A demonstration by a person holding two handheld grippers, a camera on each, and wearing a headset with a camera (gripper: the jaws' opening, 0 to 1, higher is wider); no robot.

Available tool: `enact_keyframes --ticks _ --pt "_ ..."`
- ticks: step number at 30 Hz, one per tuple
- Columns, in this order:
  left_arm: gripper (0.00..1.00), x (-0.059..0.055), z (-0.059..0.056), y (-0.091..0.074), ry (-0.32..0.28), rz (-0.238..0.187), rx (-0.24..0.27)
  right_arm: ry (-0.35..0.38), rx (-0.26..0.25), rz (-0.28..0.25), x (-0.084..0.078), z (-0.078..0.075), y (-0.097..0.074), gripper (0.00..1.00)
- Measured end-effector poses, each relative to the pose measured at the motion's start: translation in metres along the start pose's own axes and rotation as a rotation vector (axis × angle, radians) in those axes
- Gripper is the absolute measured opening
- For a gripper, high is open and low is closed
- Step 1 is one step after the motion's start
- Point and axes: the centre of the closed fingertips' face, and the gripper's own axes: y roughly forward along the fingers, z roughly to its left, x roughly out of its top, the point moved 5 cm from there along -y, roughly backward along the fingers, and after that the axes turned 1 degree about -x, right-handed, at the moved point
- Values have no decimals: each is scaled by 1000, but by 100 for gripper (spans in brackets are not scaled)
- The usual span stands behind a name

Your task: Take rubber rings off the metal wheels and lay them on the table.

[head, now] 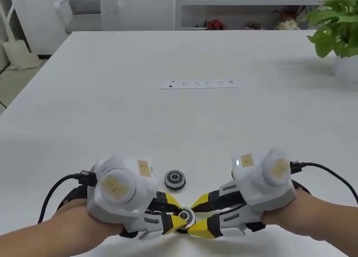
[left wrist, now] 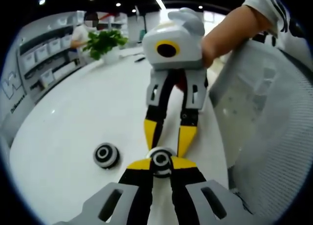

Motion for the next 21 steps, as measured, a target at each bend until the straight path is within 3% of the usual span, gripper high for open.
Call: enact_keyframes --ticks 21 --pt "13 -2 0 -2 0 2 12 33 -25 35 -3 -4 -5 3"
